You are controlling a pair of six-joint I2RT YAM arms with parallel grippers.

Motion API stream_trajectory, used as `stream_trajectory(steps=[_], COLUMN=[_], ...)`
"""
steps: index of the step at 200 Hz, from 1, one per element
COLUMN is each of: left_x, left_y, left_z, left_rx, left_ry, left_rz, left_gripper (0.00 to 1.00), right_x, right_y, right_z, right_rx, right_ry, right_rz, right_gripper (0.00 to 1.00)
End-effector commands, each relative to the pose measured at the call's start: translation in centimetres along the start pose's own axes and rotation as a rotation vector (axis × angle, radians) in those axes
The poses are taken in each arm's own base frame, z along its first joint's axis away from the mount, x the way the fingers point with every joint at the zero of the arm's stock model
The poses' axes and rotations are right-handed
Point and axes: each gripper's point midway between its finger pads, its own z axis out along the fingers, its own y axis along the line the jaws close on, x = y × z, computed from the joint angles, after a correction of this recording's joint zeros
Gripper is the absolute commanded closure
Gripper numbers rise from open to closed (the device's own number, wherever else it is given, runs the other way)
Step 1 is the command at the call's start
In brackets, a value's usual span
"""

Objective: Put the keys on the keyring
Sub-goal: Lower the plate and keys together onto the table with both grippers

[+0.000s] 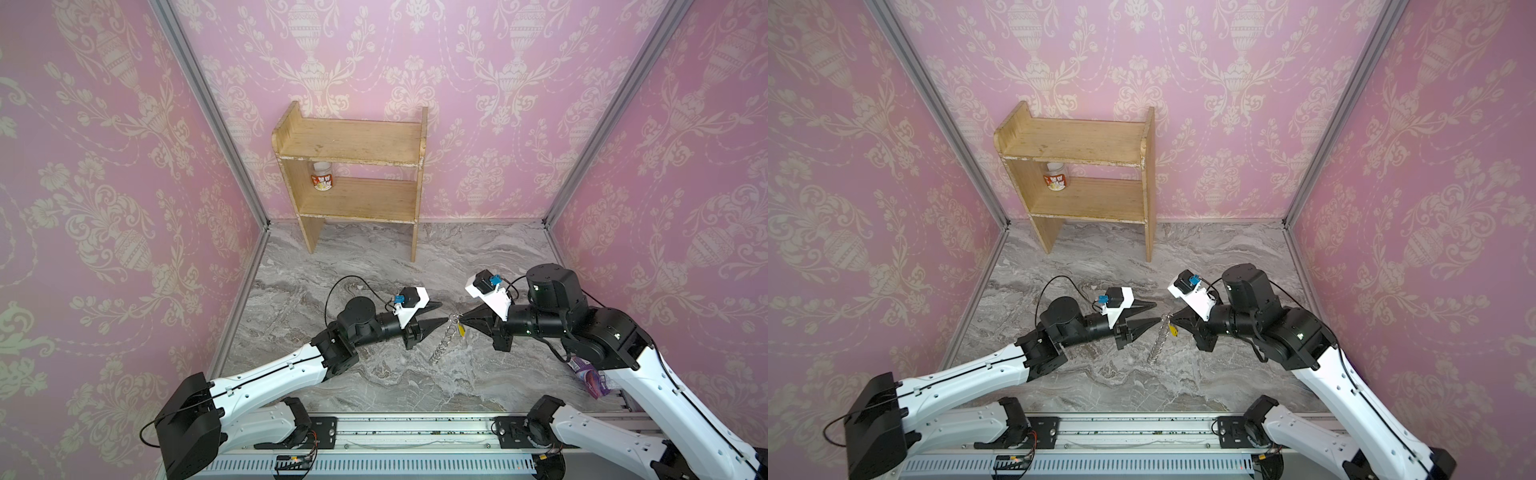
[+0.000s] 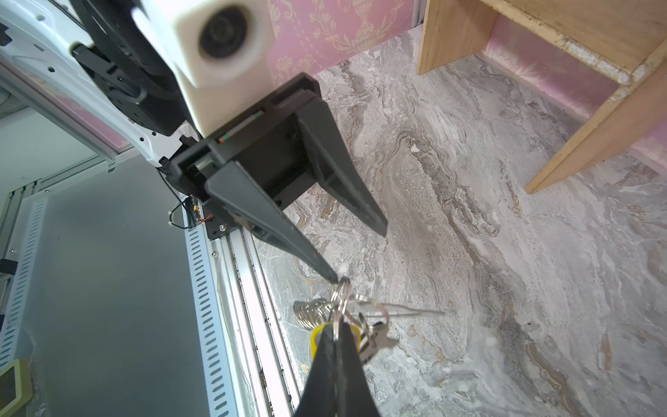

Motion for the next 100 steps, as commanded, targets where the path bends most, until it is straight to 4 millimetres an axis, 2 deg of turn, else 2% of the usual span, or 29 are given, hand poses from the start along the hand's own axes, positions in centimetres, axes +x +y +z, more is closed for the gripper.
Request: stream_trajectory(steps=[1, 68, 100], left_x=[0.3, 0.7, 0.8], left_y=[0.8, 1.1, 1.8], left_z=[-1.0, -2.7, -4.1], left_rx=[-0.063, -0.118, -0.188], left_ry=[0.011, 0.032, 0.056], left_rz=[0.016, 0.036, 0.049], left_gripper=[0.44, 0.22, 0.14], right_x=[0.0, -0.2, 0.9], right_y=[0.4, -0.5, -1.3], right_z=[-0.2, 0.0, 1.6], right_rx=[-0.014, 0.018, 0.028], right_ry=[0.028, 0.064, 0.147], right_rz=[-0.026, -0.013, 0.048], right_gripper=[1.00, 1.00, 1.00])
